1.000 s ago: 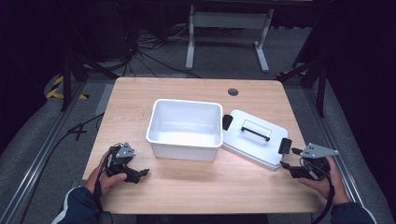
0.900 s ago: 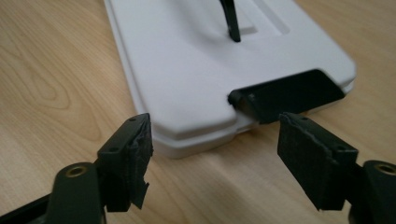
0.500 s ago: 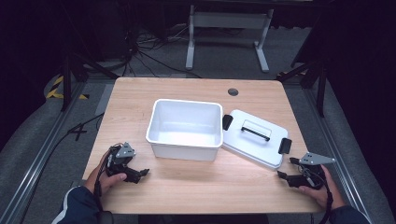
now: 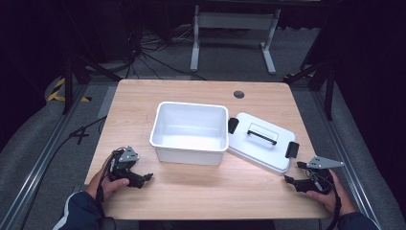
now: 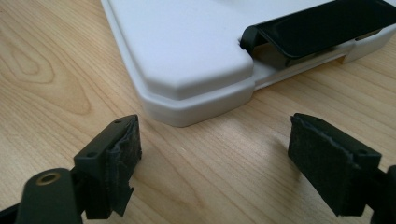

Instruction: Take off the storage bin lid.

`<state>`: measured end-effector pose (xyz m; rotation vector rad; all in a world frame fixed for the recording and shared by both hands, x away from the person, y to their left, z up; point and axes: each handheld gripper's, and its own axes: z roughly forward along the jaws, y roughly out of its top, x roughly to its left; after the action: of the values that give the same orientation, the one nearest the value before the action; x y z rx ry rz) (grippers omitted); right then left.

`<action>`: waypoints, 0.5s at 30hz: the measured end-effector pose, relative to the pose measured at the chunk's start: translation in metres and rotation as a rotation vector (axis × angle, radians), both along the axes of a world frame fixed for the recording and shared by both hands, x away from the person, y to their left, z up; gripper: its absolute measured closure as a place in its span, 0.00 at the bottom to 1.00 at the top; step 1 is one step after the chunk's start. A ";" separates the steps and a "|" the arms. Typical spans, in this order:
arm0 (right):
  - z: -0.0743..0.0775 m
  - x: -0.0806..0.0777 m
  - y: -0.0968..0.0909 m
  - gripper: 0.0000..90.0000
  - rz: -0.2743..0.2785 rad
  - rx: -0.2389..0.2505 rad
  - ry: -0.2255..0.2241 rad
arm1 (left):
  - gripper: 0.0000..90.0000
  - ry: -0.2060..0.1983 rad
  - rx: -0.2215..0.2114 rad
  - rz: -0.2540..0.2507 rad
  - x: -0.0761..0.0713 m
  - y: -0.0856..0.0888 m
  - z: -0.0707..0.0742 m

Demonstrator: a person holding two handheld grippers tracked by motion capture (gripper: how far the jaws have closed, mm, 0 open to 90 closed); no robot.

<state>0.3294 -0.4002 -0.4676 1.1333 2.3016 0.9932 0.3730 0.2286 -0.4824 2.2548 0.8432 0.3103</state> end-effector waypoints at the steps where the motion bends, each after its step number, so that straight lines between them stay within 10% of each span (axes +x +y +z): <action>1: 0.000 0.000 0.000 0.19 0.000 0.000 0.000 | 0.00 0.001 -0.001 0.001 0.000 0.000 0.000; 15: 0.000 0.001 0.000 0.19 0.006 0.000 0.000 | 0.00 0.003 0.002 0.004 0.001 0.000 0.000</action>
<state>0.3303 -0.4005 -0.4677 1.1268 2.3060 0.9960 0.3741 0.2286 -0.4822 2.2563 0.8486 0.3101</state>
